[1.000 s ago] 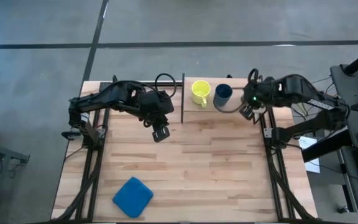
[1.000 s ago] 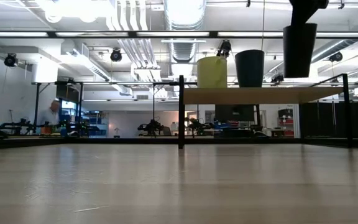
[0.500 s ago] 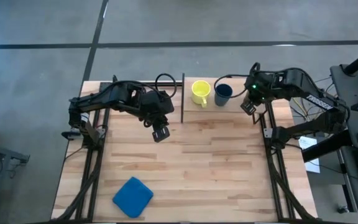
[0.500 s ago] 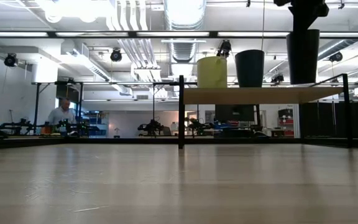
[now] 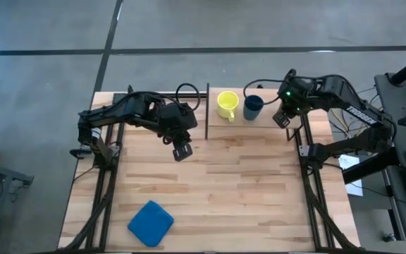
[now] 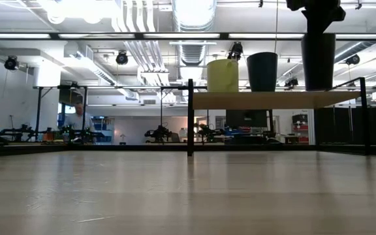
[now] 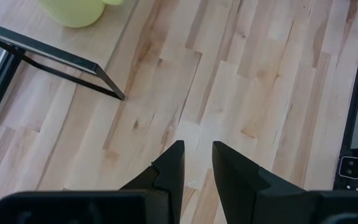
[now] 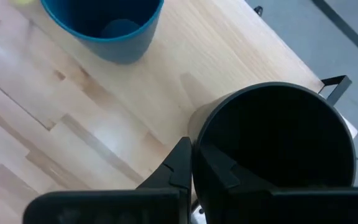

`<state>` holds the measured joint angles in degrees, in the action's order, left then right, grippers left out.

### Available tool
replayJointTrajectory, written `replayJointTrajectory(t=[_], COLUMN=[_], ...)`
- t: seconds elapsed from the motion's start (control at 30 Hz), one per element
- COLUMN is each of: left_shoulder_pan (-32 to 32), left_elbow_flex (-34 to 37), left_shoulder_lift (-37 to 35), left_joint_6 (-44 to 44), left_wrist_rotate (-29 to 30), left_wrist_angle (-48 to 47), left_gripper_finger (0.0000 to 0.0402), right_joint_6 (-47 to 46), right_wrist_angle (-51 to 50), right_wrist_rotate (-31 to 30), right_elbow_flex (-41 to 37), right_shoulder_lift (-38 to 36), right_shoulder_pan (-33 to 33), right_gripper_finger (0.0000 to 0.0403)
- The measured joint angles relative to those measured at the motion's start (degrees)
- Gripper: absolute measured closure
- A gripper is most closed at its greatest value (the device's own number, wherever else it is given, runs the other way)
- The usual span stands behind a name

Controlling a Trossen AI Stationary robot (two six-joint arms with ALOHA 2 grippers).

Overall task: Stack small to large cups/mugs on shelf
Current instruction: Put the black cup on the shelf

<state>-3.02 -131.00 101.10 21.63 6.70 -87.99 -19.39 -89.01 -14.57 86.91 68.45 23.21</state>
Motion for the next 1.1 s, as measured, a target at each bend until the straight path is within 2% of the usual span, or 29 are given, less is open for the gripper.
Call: replayJointTrajectory(t=[0.1,0.3,0.67,1.1], left_shoulder_pan=[0.00,0.01,-0.01,0.01], left_elbow_flex=[0.07,0.09,0.09,0.09], left_shoulder_lift=[0.00,0.00,0.00,0.00], left_joint_6=[-1.22,-2.50,-2.50,-2.54], left_wrist_rotate=[0.00,0.00,-0.02,-0.01], left_wrist_angle=[-0.02,-0.02,-0.02,-0.02], left_gripper_finger=[0.0333,0.0333,0.0333,0.0333], right_joint_6=[1.32,3.07,4.67,4.85], right_wrist_angle=[0.69,1.52,2.07,1.57], right_wrist_rotate=[0.06,3.95,3.41,2.56], right_elbow_flex=[-0.04,-0.04,0.18,-0.15], right_shoulder_lift=[0.29,2.62,5.03,4.63], right_shoulder_pan=[0.59,1.91,1.94,1.98], right_gripper_finger=[0.0394,0.0394,0.0394,0.0354])
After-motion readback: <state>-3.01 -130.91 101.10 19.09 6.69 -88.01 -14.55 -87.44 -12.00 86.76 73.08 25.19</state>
